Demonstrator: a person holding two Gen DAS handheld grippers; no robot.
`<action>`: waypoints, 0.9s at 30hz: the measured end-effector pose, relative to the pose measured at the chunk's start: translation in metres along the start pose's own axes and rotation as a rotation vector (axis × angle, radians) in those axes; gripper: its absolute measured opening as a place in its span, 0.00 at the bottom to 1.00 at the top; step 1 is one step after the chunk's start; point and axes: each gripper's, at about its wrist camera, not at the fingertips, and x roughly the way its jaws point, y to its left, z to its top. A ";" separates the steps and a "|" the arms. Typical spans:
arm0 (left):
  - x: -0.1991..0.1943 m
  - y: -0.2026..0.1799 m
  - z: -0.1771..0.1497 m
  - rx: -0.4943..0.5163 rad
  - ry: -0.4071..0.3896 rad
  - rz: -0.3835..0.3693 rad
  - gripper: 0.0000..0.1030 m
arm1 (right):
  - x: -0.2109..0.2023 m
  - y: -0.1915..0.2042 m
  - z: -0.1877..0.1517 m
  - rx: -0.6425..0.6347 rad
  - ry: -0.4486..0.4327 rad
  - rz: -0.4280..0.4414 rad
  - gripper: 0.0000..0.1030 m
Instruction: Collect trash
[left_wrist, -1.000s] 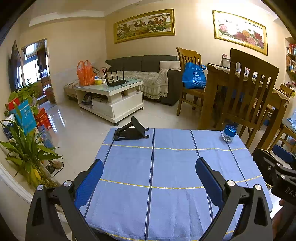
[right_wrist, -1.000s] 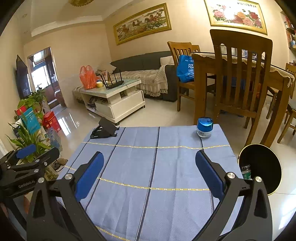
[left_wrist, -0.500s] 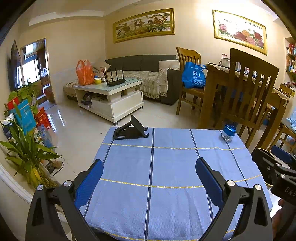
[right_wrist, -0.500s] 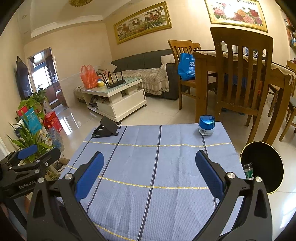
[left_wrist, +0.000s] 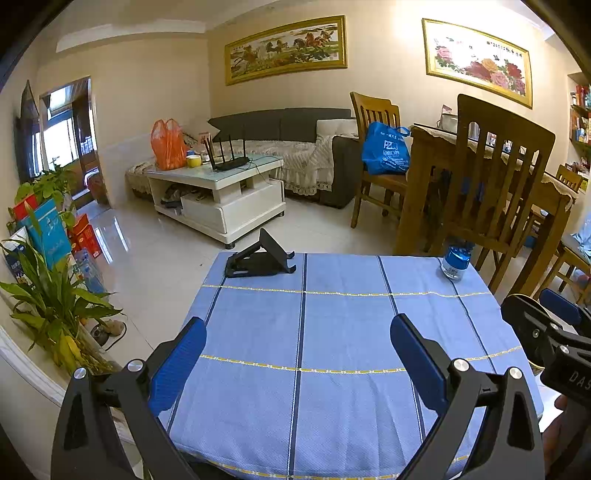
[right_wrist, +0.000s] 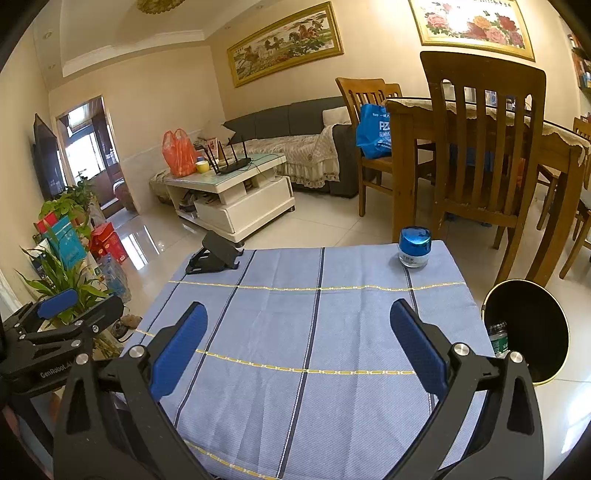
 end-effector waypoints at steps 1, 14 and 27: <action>0.000 0.000 0.000 0.000 0.000 -0.001 0.94 | -0.001 0.000 -0.001 0.001 0.001 0.001 0.95; 0.000 0.002 0.000 -0.001 -0.002 -0.002 0.94 | -0.002 0.003 -0.005 0.003 0.000 0.008 0.95; 0.000 0.004 0.001 0.001 0.000 -0.004 0.94 | -0.002 0.004 -0.006 0.009 0.004 0.013 0.95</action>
